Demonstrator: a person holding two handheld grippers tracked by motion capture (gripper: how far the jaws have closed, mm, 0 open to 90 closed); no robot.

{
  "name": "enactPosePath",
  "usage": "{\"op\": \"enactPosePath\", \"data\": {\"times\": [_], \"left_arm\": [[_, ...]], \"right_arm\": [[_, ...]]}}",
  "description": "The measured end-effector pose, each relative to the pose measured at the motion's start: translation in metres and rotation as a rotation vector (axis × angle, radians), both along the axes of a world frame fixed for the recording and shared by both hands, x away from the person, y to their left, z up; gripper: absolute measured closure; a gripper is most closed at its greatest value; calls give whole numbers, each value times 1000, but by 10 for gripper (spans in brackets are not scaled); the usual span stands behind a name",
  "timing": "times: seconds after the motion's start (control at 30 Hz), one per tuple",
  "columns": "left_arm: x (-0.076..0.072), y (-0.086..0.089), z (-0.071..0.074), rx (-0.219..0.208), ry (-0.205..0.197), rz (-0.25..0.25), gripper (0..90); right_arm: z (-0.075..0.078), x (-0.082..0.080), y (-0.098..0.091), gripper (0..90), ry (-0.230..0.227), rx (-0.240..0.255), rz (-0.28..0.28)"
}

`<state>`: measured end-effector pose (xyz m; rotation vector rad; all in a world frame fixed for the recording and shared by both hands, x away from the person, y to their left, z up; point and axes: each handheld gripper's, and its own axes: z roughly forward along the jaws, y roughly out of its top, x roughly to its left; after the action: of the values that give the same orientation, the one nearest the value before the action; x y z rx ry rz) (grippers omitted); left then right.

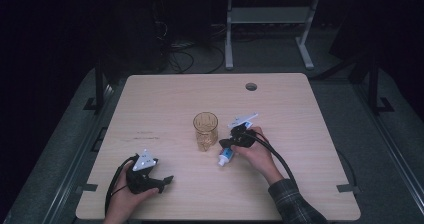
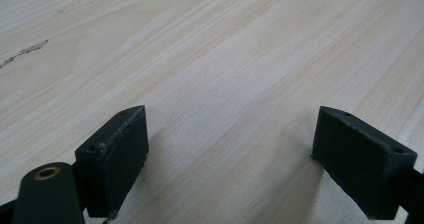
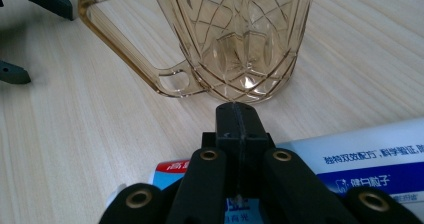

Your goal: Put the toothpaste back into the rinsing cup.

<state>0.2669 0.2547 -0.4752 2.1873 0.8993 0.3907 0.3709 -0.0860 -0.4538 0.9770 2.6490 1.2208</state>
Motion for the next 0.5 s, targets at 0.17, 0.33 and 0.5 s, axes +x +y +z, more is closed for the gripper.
{"op": "enactPosePath", "data": {"times": [0.17, 0.33, 0.5], "left_arm": [[0, 0, 0, 0, 0, 0, 141], [0, 0, 0, 0, 0, 0, 141], [0, 0, 0, 0, 0, 0, 141]], "right_arm": [[-2, -3, -6, 899, 3, 5, -6], [-3, -8, -13, 899, 7, -5, -11], [-2, -10, -17, 899, 3, -11, -14]]}}
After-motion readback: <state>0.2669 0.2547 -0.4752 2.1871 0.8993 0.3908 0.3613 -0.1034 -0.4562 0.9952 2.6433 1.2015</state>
